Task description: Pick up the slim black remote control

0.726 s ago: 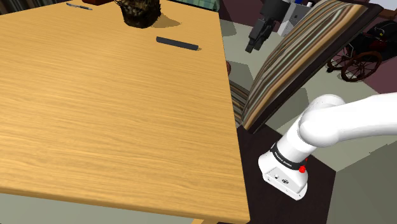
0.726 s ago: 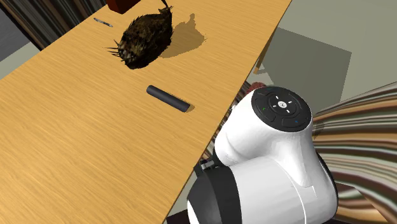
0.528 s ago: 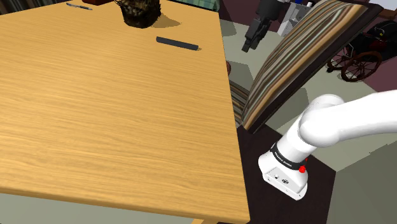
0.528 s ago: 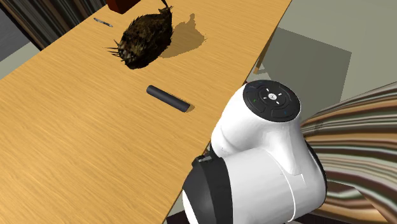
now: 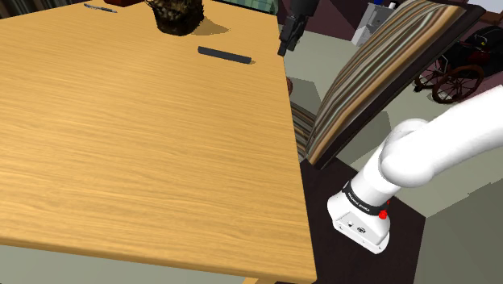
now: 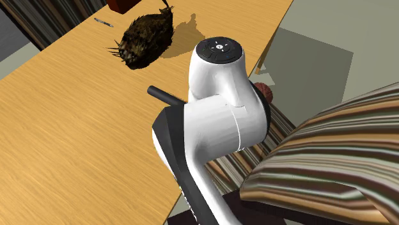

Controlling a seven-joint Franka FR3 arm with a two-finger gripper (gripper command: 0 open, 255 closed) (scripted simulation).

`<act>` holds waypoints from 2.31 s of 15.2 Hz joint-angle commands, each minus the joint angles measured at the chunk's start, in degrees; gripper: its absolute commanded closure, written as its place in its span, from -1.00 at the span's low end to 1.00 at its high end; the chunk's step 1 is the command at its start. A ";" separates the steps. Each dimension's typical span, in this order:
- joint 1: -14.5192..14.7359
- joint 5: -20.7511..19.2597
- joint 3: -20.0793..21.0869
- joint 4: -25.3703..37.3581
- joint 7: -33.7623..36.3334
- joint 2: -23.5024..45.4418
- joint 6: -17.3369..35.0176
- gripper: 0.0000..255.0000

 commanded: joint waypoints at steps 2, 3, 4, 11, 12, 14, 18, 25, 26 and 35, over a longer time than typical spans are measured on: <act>0.86 -0.76 0.45 5.12 -2.12 6.96 1.74 -1.00; 1.11 -1.03 0.62 7.11 -2.78 9.23 2.00 -1.00; 1.36 -1.31 0.81 9.17 -3.42 11.49 2.19 -1.00; 3.06 -3.73 2.41 25.65 -7.43 27.44 1.60 -1.00; 3.32 -4.15 2.66 28.36 -7.96 29.78 1.23 -1.00; 3.91 -5.06 3.16 34.12 -8.99 34.57 0.24 -1.00; 4.94 -6.53 3.85 42.89 -10.49 42.02 -1.12 -1.00; 4.87 -6.60 3.83 37.41 -10.17 41.73 4.06 -1.00; 4.87 -6.60 3.83 37.43 -10.17 41.74 4.06 -1.00; 4.82 -6.60 3.80 37.07 -10.21 41.67 4.34 1.00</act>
